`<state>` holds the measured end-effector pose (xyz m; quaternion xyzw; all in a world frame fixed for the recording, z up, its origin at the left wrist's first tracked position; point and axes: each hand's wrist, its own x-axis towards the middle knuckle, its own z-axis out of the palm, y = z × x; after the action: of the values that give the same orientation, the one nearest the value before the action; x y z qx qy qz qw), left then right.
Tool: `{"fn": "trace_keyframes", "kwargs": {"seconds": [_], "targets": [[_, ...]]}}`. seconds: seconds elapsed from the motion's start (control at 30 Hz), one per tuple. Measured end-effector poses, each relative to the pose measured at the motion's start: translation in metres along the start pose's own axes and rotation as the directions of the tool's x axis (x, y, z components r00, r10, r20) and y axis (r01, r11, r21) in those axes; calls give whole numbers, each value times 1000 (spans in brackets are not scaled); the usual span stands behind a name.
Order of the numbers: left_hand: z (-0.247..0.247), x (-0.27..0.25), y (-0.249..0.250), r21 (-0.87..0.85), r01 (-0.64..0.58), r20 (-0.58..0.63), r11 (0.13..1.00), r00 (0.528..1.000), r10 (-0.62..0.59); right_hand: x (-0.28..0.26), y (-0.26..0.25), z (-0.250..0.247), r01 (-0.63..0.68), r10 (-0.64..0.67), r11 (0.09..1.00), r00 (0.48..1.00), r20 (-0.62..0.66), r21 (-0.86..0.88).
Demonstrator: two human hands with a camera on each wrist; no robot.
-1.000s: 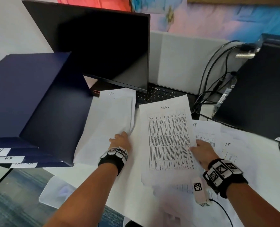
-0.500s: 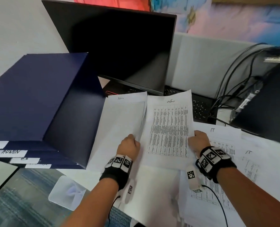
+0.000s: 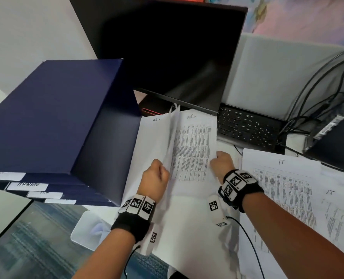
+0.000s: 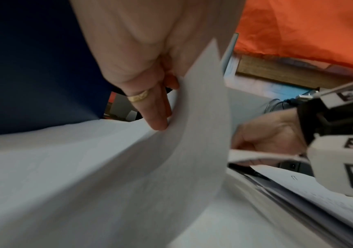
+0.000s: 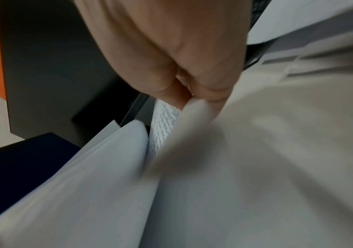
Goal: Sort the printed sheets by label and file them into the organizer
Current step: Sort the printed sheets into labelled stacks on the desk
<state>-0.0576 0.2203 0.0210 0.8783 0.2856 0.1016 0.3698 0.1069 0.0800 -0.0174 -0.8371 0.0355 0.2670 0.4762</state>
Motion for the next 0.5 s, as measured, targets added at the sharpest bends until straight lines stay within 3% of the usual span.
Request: {"fn": "trace_keyframes", "kwargs": {"seconds": [0.13,0.23,0.3,0.43,0.5], "targets": [[9,-1,-6,2,27,31,1000,999,-27,-10,-13,14,7,-10,999,998,57,37],[14,-1,-9,-30,52,42,998,998,-51,-16,-4,15,-120,137,987,976,166,-111],[15,-2,-9,-31,50,45,998,998,-49,-16,8,14,-165,191,973,969,158,-162],[13,-3,-6,-25,-3,33,1000,999,3,-15,14,14,-90,96,972,995,19,-216],[11,-3,-3,-11,-44,42,999,998,44,-13,11,19,-36,47,969,998,40,-246]]}}
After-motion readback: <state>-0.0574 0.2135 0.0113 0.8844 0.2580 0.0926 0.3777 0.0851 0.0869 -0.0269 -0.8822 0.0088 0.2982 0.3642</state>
